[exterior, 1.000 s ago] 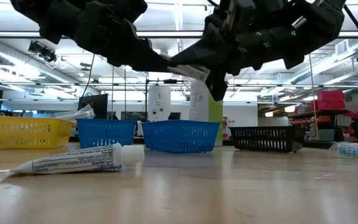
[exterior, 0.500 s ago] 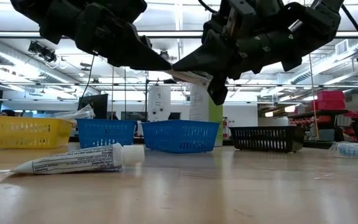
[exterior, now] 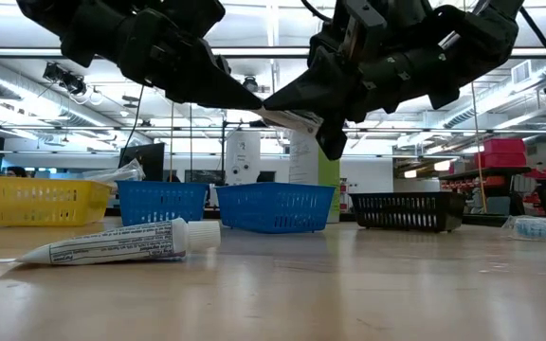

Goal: Pick & Place Travel size toiletries
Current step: Put the silver nail cutter into the left blue bin

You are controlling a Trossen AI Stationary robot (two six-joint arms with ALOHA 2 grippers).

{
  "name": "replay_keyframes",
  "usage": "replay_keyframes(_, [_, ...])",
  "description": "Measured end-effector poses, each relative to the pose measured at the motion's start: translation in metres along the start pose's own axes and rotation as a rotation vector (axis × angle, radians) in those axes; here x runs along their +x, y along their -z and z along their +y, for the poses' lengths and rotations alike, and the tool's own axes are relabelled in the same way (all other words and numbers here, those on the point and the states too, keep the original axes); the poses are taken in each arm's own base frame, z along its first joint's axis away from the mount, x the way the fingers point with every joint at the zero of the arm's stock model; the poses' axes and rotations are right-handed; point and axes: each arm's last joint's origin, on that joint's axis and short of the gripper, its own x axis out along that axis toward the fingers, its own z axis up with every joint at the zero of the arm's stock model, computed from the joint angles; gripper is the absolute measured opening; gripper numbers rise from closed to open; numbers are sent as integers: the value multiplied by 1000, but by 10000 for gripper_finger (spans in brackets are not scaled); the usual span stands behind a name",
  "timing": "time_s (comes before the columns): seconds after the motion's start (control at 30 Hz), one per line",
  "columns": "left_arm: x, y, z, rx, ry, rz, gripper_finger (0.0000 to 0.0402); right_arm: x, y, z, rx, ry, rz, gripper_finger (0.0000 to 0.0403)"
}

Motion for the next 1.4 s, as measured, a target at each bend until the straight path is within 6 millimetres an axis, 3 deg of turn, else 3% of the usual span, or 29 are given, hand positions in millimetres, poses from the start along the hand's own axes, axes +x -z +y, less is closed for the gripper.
replay_keyframes(0.5, [-1, 5, -1, -66, -40, 64, 66, -2, -6, -9, -33, 41, -28, 176])
replay_keyframes(0.73, [-21, 0, -4, -82, -171, 126, 66, -20, -30, -11, -145, 68, -78, 194])
replay_keyframes(0.93, [-61, -6, 3, -106, -414, 217, 69, -47, -52, -8, -295, 109, -80, 189])
replay_keyframes(1.17, [-91, 16, 23, -224, -539, 454, 70, -52, -53, -7, -296, 117, -53, 168])
replay_keyframes(1.3, [-93, 27, 28, -214, -409, 589, 70, -52, -49, -9, -288, 129, -7, 157])
replay_keyframes(1.4, [-89, 25, 32, -257, -297, 570, 70, -52, -48, -9, -288, 130, -4, 150])
